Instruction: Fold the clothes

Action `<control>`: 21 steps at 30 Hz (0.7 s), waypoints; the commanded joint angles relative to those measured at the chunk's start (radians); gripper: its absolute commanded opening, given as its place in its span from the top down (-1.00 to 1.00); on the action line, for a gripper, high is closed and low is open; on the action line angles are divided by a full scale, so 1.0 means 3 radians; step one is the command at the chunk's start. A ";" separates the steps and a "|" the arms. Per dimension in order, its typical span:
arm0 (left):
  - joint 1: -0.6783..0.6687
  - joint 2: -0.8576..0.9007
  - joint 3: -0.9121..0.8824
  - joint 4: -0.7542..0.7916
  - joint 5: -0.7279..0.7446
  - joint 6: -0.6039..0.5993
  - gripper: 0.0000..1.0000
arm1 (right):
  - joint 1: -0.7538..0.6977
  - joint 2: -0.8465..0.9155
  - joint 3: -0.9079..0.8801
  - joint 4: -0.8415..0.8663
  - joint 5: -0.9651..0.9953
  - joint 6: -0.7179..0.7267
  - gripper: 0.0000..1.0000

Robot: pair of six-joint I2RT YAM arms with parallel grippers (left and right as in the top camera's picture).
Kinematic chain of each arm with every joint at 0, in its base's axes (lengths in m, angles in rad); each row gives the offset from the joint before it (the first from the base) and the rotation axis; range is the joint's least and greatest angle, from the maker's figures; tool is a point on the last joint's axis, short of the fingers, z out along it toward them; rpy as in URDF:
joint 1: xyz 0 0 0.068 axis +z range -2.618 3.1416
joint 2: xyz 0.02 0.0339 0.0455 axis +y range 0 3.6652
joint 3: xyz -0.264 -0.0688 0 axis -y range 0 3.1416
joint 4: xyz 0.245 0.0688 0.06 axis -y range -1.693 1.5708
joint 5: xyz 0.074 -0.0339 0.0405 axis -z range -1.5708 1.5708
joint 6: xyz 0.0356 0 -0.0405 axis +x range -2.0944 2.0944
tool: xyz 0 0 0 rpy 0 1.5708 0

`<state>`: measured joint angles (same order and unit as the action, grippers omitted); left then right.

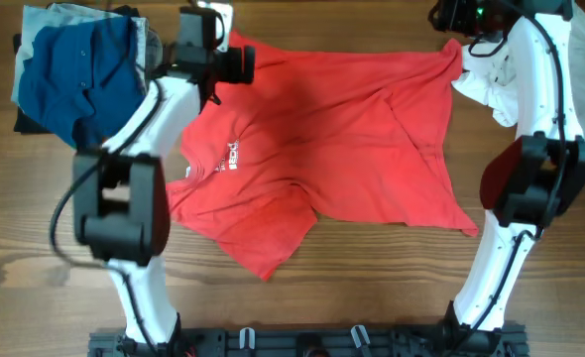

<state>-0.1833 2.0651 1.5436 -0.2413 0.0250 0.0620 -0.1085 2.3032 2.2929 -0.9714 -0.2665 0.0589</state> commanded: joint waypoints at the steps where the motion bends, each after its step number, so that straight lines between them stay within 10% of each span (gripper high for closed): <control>1: -0.0032 0.0421 0.0299 0.0050 0.0217 0.0220 -0.72 | 0.0084 -0.0017 0.0011 -0.0117 -0.0065 -0.0011 -0.64; 5: -0.0039 0.0558 0.0298 0.0079 0.0411 0.0219 -0.30 | 0.0141 -0.0017 0.0011 -0.0131 -0.0065 -0.0023 -0.64; 21: -0.0161 0.0848 0.0298 0.0537 0.0234 0.0294 -0.29 | 0.0174 -0.0017 0.0011 -0.0155 -0.0065 -0.0022 -0.64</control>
<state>-0.2314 2.2841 1.6093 -0.0948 0.1284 0.1310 -0.0566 2.3020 2.2929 -1.0145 -0.2695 0.0589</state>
